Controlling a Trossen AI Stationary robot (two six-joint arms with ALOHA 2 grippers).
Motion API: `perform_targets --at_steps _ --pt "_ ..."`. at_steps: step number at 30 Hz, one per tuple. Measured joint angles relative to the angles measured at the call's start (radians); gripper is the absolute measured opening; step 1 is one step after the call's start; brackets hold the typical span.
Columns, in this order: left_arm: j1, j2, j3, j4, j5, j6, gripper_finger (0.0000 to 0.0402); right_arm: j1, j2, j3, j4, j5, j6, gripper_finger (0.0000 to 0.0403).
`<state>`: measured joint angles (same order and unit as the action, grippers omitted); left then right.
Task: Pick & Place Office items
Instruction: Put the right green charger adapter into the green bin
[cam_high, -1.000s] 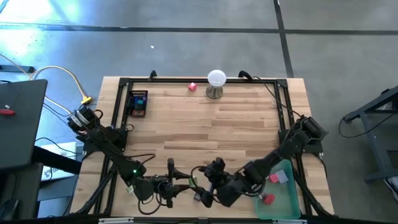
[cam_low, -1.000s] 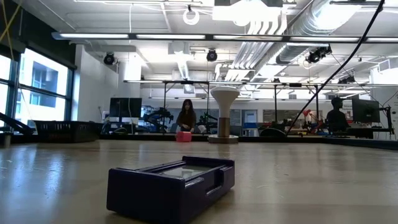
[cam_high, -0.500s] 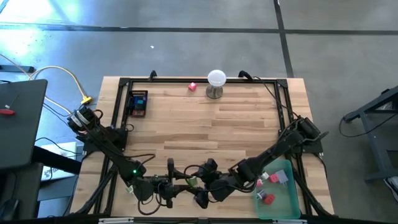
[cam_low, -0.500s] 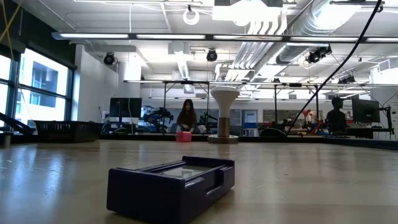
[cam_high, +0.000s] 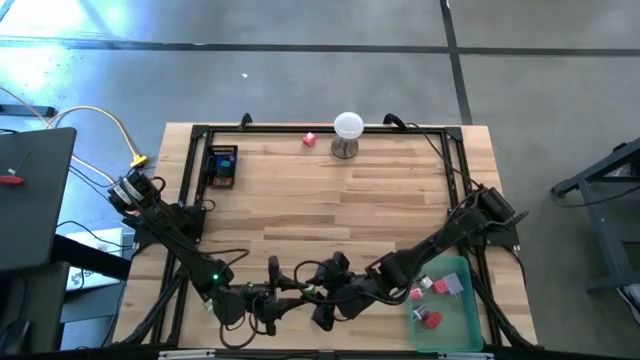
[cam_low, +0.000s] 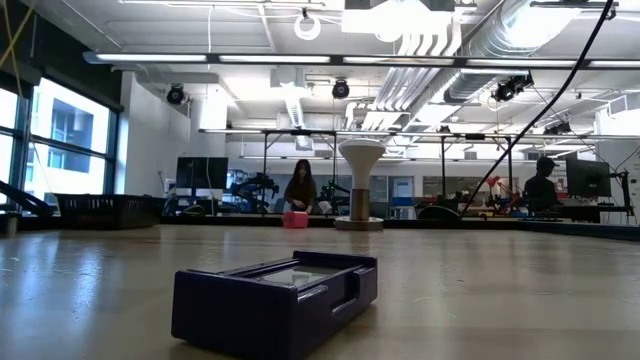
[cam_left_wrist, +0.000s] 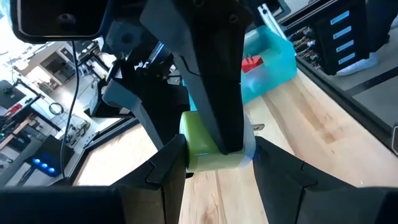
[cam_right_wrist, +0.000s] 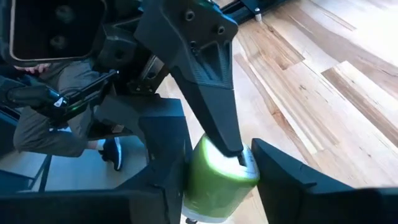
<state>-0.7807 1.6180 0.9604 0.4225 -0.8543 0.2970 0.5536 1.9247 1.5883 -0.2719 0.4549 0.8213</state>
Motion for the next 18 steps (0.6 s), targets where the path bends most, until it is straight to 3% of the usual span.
perform_targets --at_steps 18 --pt "-0.022 0.0 0.0 0.009 0.009 -0.024 0.0181 0.011 0.001 0.0 -0.019 -0.019 -0.019 0.0135"
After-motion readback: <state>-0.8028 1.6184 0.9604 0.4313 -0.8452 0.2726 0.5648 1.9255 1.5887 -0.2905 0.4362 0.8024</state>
